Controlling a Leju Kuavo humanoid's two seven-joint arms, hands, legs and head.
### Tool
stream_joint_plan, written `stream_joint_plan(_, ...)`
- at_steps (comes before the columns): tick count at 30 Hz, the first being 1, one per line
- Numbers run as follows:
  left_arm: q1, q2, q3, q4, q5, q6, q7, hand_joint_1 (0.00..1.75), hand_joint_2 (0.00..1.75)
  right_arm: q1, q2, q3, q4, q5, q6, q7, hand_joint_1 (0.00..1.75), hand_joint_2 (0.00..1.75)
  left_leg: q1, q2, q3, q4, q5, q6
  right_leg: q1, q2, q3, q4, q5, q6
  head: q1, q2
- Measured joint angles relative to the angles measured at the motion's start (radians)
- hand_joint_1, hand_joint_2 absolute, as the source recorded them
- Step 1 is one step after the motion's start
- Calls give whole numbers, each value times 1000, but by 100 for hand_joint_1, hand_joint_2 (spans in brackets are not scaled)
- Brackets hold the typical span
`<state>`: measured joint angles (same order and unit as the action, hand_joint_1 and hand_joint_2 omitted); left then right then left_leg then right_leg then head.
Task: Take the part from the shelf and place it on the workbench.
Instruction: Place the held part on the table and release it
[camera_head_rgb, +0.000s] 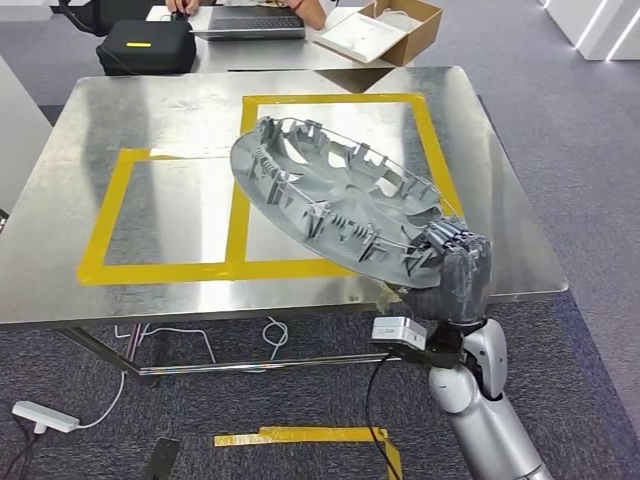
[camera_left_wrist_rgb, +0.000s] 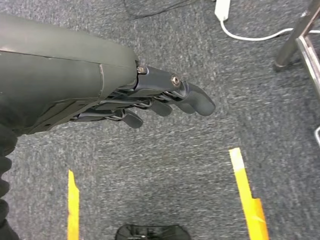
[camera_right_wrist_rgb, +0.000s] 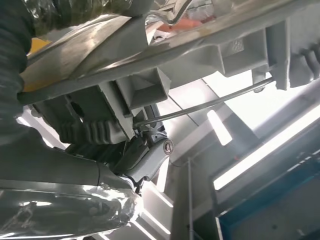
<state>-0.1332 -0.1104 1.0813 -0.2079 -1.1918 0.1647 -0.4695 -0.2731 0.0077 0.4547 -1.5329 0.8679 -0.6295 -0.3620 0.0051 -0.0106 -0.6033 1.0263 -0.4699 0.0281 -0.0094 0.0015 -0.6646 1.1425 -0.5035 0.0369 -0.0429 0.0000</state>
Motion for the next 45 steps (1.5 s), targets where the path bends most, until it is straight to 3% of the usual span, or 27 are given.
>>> stream_joint_plan(2,-6,-2,-4,0,-3,-6,6,0,175,-35,8,13,23,58,0,25,175,175,-3,0,1,2,-3,-8,3,0,44,-93,33,-9,-1,0)
stream_joint_plan(5,-13,-2,-11,0,-7,-19,13,0,175,-102,24,37,84,208,-4,90,175,175,-4,2,-2,4,-4,-23,3,2,55,-118,30,-20,-2,0)
stream_joint_plan(7,-17,-2,-19,0,-9,-26,14,0,175,-141,34,51,131,286,-6,125,175,175,-3,3,-12,31,-26,-34,-3,1,60,-126,33,-30,-5,0)
stream_joint_plan(10,-18,-2,-25,0,-12,-34,14,0,175,-186,50,72,194,370,-14,165,175,175,3,4,-90,196,-106,-49,-5,-2,63,-129,34,-37,-9,0)
stream_joint_plan(11,-17,-2,-26,0,-12,-38,14,0,175,-203,55,81,218,410,-17,184,175,175,5,4,-116,247,-120,-52,-5,-1,63,-129,33,-37,-9,0)
stream_joint_plan(12,-18,-2,-28,0,-12,-40,14,0,175,-220,61,91,245,451,-18,203,175,175,7,4,-129,269,-116,-54,-5,-1,64,-128,33,-37,-10,0)
stream_joint_plan(13,-19,-2,-30,0,-12,-42,14,0,175,-236,68,99,273,485,-19,221,175,175,8,4,-125,255,-93,-55,-5,0,65,-128,33,-37,-10,0)
stream_joint_plan(16,-23,0,-35,0,-13,-43,14,0,175,-273,86,115,336,519,-19,245,175,175,12,6,-47,79,4,-53,-2,1,67,-126,30,-29,-10,0)
stream_joint_plan(18,-24,-1,-39,0,-13,-43,14,0,175,-291,93,122,359,523,-20,249,175,175,11,6,-22,16,16,-45,3,2,60,-123,30,-20,-10,0)
stream_joint_plan(21,-24,-3,-44,0,-15,-45,15,0,175,-305,100,130,385,548,-20,260,175,175,10,4,-22,7,13,-25,2,-1,52,-117,25,-5,-9,0)
stream_joint_plan(23,-26,-3,-49,0,-19,-48,15,0,175,-326,106,141,414,599,-16,282,175,175,12,5,-20,4,15,-13,0,-2,20,-54,-13,2,-6,0)
stream_joint_plan(25,-30,-2,-53,0,-20,-55,16,0,175,-358,119,160,472,654,-6,314,175,175,10,6,-20,4,15,-5,0,-2,-44,79,-71,5,-3,0)
stream_joint_plan(27,-31,-3,-56,0,-20,-60,17,0,175,-392,139,183,549,687,11,347,175,175,7,6,-19,4,15,-3,0,-2,-90,168,-89,3,-3,0)
stream_joint_plan(28,-32,-4,-59,0,-19,-61,19,0,175,-410,150,197,591,693,20,364,175,175,5,6,-18,4,15,-3,0,-2,-88,159,-72,-1,-3,0)
stream_joint_plan(29,-32,-4,-62,0,-18,-61,20,0,175,-429,162,213,634,697,31,380,175,175,3,5,-17,4,15,-3,2,-2,-67,110,-38,-6,-3,0)
stream_joint_plan(31,-33,-6,-70,0,-14,-62,23,0,175,-462,185,246,720,698,52,414,175,175,0,2,-16,5,14,-5,7,-2,0,-28,25,-22,-3,0)
stream_joint_plan(33,-35,-7,-75,0,-11,-62,26,0,175,-485,207,277,799,699,77,445,175,175,-2,1,-20,5,16,-12,12,-2,41,-107,41,-30,-5,0)
stream_joint_plan(37,-35,-5,-80,0,1,-61,29,0,175,-517,235,322,926,700,140,511,175,175,2,4,-27,19,6,-34,8,-2,53,-130,45,-38,-6,0)
stream_joint_plan(39,-35,-3,-80,-1,6,-61,30,0,175,-528,247,339,977,700,175,539,175,175,6,5,-63,101,-44,-45,3,-3,58,-137,50,-43,-9,0)
stream_joint_plan(41,-33,-3,-80,-1,11,-60,32,0,175,-530,254,349,1016,699,200,555,175,175,11,5,-120,225,-99,-54,3,-3,58,-137,50,-44,-11,0)
stream_joint_plan(42,-31,-3,-80,-1,13,-60,32,0,175,-529,255,352,1032,697,209,559,175,175,14,5,-138,262,-107,-58,3,-3,58,-137,50,-44,-10,0)
stream_joint_plan(43,-29,-2,-80,-1,15,-60,32,0,175,-528,257,354,1046,695,216,561,175,175,16,5,-140,266,-96,-62,2,-3,58,-136,50,-43,-11,0)
stream_joint_plan(45,-27,2,-80,-1,20,-62,32,0,175,-529,262,356,1070,691,228,559,175,175,21,7,-91,174,-31,-67,-1,-2,58,-132,48,-39,-11,0)
